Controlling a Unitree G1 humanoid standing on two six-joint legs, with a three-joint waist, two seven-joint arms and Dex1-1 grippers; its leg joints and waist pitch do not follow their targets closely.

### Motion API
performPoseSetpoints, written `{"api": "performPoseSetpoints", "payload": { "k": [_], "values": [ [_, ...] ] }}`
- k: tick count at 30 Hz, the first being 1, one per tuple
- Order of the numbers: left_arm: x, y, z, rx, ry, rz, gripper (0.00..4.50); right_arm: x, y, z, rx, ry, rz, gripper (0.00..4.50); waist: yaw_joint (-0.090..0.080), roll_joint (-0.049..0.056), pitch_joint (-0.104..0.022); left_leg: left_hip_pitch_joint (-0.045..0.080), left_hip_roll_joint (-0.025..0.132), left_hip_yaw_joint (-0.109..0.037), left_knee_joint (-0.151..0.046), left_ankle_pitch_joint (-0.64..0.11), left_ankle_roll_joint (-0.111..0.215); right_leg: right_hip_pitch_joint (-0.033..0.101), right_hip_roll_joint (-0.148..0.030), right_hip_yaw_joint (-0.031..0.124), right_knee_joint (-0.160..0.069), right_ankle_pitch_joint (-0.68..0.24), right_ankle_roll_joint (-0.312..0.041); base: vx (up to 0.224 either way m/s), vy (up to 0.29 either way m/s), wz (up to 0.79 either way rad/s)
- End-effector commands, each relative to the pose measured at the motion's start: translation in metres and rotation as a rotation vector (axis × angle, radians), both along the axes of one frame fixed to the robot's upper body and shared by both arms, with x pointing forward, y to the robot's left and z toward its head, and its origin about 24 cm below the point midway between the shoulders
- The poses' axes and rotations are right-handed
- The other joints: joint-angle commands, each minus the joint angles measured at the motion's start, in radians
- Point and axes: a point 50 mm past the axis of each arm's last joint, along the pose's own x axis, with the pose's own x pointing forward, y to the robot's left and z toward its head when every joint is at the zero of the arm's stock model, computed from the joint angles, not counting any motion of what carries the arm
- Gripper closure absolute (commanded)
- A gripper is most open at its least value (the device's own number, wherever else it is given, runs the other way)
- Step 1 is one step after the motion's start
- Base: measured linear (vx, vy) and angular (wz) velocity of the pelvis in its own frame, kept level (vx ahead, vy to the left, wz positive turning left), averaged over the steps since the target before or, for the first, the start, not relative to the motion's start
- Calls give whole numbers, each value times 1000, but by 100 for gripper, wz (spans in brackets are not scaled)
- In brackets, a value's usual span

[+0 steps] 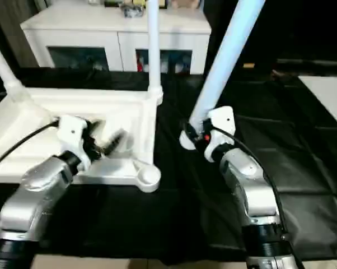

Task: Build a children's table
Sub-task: Insert table leg to table base

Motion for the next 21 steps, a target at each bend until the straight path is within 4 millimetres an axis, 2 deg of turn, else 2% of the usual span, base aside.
{"api": "performPoseSetpoints", "payload": {
  "k": [1,2,3,4,5,6,7,8,9,10,11,12,13,14,15,16,18,21],
  "values": [
    [0,-4,-7,55,16,-115,6,0,-3,8,18,-14,29,266,-6,14,-55,13,74,0,-83,-51,36,65,-78,47,-68,87,-250,0,0,0],
    [6,-4,-14,125,33,-197,6,0,-7,10,35,-5,61,266,-5,19,-49,16,75,3,-88,-107,36,64,-80,49,-77,20,-251,-55,24,8],
    [10,-4,-19,156,70,-270,6,-1,-9,11,39,-1,93,266,-4,18,-45,23,74,12,-91,-160,35,60,-79,51,-88,-54,-244,-70,16,18],
    [11,-4,-20,164,89,-302,6,-1,-9,12,38,1,107,266,-5,16,-41,36,76,24,-98,-248,15,52,-85,56,-98,-197,-228,-70,16,18],
    [13,-4,-24,209,104,-348,6,-2,-9,12,40,7,138,266,-3,19,-39,26,81,26,-105,-242,4,61,-95,54,-97,-235,-216,-64,16,12],
    [16,-3,-26,241,121,-382,6,-3,-9,12,39,10,162,266,-4,26,-34,29,82,28,-108,-263,1,54,-94,54,-105,-278,-204,-51,22,3],
    [21,-2,-29,281,134,-395,6,-4,-9,12,32,18,193,266,-7,24,-33,37,81,29,-110,-301,-3,50,-96,55,-112,-350,-179,-51,22,3],
    [25,-1,-31,314,141,-403,6,-6,-9,12,23,27,218,266,-7,25,-34,38,81,29,-111,-302,-6,51,-97,56,-113,-360,-172,0,0,0],
    [25,-1,-31,315,141,-403,23,-6,-9,12,22,27,219,266,-7,26,-35,36,80,28,-111,-292,-3,54,-99,56,-115,-358,-168,0,0,0],
    [32,1,-33,358,153,-409,34,-7,-9,10,-2,38,254,266,-8,28,-41,24,86,25,-113,-228,-5,64,-104,56,-107,-268,-182,0,0,0],
    [32,1,-33,358,153,-409,34,-7,-9,10,-2,38,254,266,-8,30,-42,23,85,25,-112,-223,-1,64,-102,54,-107,-257,-184,0,0,0],
    [36,3,-34,374,167,-423,42,-8,-8,9,-11,45,284,266,-10,26,-45,23,82,28,-109,-214,4,64,-102,54,-107,-235,-192,0,0,0],
    [36,3,-34,374,167,-423,42,-8,-8,9,-11,45,284,266,-10,27,-50,19,84,29,-106,-177,9,70,-106,54,-100,-186,-207,0,0,0],
    [39,6,-35,401,180,-453,45,-10,-8,8,-16,53,312,266,-10,27,-51,16,86,28,-106,-156,12,71,-107,54,-97,-154,-216,0,0,0],
    [40,9,-36,421,202,-480,63,-12,-9,8,-24,59,340,266,-12,21,-50,12,83,28,-105,-139,22,73,-105,52,-99,-136,-220,0,0,0],
    [41,10,-37,431,216,-500,77,-12,-9,8,-28,62,356,266,-12,24,-56,13,83,30,-99,-99,38,75,-106,52,-93,-79,-235,0,0,0],
    [41,15,-37,461,238,-537,87,-13,-9,7,-34,66,381,266,-17,25,-58,6,85,29,-97,-60,52,78,-107,48,-82,-2,-257,0,0,0],
    [42,20,-36,471,254,-562,112,-13,-9,8,-38,67,394,266,-17,27,-62,11,87,33,-92,-32,76,76,-109,47,-80,64,-288,0,0,0]
  ]
}}
